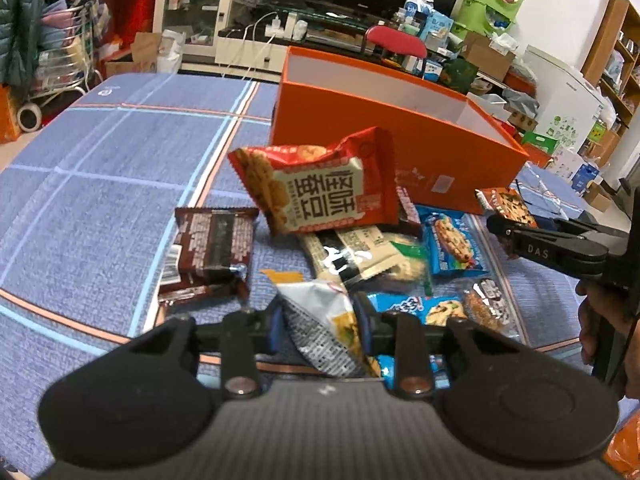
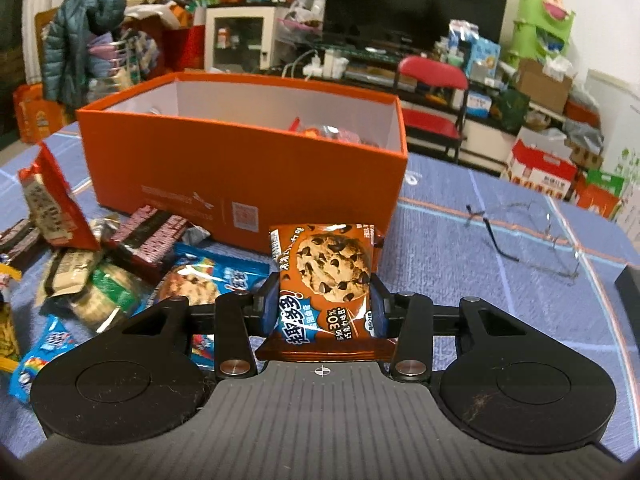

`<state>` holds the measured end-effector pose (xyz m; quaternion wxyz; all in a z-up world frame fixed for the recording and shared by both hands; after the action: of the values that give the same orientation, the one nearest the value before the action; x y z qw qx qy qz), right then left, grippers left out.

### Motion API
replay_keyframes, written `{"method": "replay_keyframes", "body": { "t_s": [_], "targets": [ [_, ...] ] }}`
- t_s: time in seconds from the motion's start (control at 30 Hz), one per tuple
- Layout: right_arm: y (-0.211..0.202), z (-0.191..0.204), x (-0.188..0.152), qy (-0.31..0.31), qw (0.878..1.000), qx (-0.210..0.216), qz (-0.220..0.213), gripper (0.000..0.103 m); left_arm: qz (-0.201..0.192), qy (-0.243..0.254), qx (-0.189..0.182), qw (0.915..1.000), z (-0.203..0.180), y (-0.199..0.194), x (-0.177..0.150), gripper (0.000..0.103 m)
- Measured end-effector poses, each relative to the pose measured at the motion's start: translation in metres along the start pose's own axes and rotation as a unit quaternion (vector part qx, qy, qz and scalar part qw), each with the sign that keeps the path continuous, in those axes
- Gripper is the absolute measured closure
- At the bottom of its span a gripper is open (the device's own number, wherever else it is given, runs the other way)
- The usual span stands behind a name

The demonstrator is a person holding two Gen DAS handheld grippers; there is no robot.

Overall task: Organize snacks
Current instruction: 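Carry both held packs over the orange box and open both tools inside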

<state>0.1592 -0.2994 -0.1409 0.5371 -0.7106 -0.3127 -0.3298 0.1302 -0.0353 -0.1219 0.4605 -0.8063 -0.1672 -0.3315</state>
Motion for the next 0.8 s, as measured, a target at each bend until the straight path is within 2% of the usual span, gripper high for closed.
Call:
{"method": "replay_keyframes", "body": {
  "t_s": [0.13, 0.43, 0.8],
  "targets": [
    [-0.017, 0.001, 0.007, -0.002, 1.0, 0.0, -0.012, 0.075, -0.01, 0.02, -0.002, 0.9998, -0.007, -0.01, 0.005, 0.074],
    [-0.058, 0.006, 0.028, 0.004, 1.0, 0.003, -0.024, 0.075, -0.032, 0.081, 0.031, 0.9957, -0.021, -0.026, 0.02, 0.074],
    [-0.09, 0.01, 0.052, 0.051, 0.998, 0.011, -0.029, 0.075, -0.048, 0.09, 0.059, 0.993, -0.026, -0.032, 0.045, 0.074]
  ]
}}
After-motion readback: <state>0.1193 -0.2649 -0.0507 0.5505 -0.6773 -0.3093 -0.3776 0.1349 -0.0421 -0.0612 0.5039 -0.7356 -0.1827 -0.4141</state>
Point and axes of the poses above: each gripper's, at about its wrist camera, not at the fingertips, and y roughly the way its jaws point, z to its left, x to its top, the point moved 3 cm from there along y, roughly the way its jaws point, and after that the axes turned 10 degrees about -x, right-handed, at the moved point
